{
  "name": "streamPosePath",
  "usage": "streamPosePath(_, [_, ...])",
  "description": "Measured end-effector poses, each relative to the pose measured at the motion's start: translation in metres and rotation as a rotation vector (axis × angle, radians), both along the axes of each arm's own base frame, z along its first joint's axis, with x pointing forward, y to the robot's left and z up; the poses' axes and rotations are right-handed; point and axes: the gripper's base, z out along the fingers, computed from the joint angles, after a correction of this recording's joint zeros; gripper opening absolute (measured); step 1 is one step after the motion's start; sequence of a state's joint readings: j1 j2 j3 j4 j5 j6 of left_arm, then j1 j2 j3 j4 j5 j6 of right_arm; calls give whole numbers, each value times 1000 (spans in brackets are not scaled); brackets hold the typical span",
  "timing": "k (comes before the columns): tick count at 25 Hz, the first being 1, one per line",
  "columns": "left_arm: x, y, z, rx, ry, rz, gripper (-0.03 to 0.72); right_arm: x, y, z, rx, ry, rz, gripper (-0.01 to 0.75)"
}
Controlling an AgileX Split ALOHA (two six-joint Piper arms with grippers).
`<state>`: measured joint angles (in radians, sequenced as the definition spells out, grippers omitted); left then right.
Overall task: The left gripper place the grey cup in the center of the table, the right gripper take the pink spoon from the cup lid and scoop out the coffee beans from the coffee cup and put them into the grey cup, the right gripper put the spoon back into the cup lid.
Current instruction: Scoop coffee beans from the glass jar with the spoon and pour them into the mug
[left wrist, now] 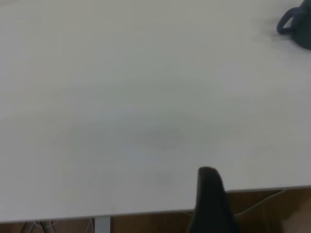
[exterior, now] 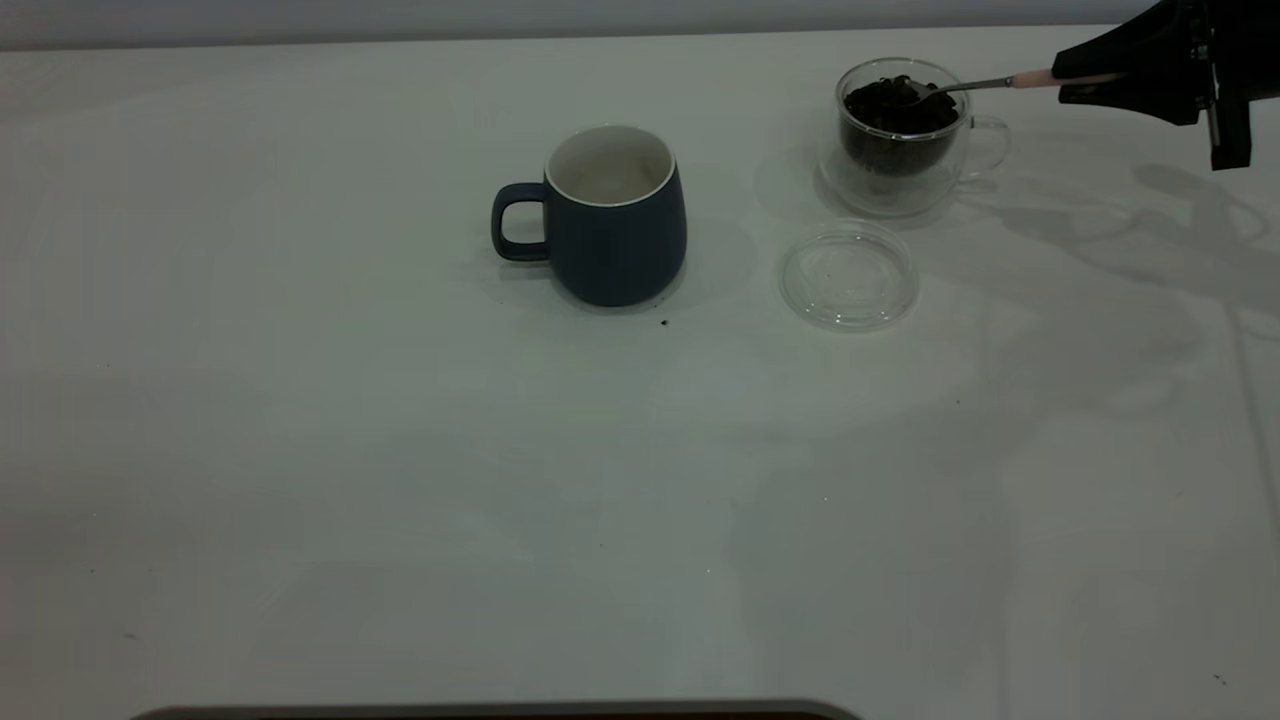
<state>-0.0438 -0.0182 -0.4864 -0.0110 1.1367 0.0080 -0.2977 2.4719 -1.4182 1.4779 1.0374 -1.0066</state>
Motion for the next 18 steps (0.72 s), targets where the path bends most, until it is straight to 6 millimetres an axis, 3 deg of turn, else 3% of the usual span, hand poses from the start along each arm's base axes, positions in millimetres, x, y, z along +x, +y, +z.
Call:
streamPosePath(12, [0,0,0,1,0,-1,567,-4,-2,6,79,-10,35,110])
streamPosePath(18, [0,0,0,1,0,-1,567,-3,12,7,88,-11,67,110])
